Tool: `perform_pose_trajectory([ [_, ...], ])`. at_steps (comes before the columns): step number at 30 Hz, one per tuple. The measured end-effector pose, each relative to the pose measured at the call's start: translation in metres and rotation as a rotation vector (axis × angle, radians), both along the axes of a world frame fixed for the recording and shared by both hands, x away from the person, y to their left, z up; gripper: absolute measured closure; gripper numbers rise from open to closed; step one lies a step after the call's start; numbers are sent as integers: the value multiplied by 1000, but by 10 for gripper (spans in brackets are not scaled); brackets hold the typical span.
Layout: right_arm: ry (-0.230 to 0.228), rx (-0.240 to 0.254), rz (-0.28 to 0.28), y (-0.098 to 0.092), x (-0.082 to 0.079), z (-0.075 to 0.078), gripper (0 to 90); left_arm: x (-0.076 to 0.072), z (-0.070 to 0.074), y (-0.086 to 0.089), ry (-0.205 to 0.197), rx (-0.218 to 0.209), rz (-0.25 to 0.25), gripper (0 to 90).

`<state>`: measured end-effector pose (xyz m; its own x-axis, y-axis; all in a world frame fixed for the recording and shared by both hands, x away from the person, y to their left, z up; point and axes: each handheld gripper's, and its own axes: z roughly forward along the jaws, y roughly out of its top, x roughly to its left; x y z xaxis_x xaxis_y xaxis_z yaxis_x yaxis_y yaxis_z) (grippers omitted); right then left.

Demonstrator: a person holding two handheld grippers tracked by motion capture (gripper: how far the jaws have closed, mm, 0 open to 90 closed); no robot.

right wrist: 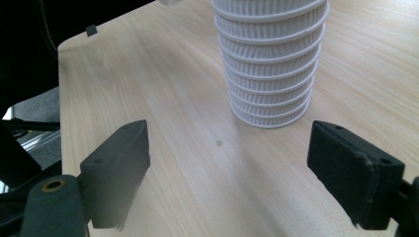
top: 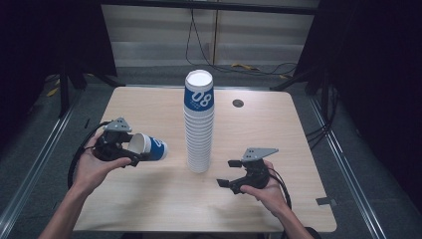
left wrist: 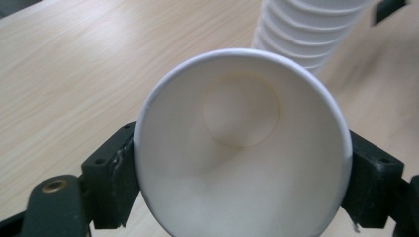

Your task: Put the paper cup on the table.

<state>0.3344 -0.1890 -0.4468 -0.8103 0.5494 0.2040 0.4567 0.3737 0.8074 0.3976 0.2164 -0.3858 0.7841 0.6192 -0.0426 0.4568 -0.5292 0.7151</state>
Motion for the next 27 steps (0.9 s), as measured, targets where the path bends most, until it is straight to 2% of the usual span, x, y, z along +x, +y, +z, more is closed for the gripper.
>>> perform_pose_trajectory([
  [2,3,8,5,0,0,0,166,6,-4,-1,4,36,1,174],
  [6,-2,10,15,3,0,1,166,15,-9,-2,25,74,8,174],
  [8,0,9,19,3,0,1,166,19,-12,-4,42,95,7,174],
  [10,3,5,18,4,1,0,164,24,-15,-8,77,133,3,173],
  [12,4,3,19,4,1,-1,164,28,-15,-11,77,173,2,172],
  [13,4,5,20,4,1,-1,164,29,-15,-12,90,173,2,172],
  [15,-1,8,21,4,0,0,164,32,-14,-15,98,200,1,172],
  [17,-6,9,16,4,0,0,160,35,-13,-18,116,226,-11,173],
  [21,-5,16,9,2,0,-1,157,41,-15,-24,121,291,-37,173],
  [22,-1,16,9,1,0,-1,157,42,-16,-25,125,293,-44,173],
  [25,-3,13,10,1,0,-1,157,45,-20,-29,156,339,-76,173],
  [27,-2,9,8,1,1,-2,157,48,-24,-32,160,372,-80,173],
])
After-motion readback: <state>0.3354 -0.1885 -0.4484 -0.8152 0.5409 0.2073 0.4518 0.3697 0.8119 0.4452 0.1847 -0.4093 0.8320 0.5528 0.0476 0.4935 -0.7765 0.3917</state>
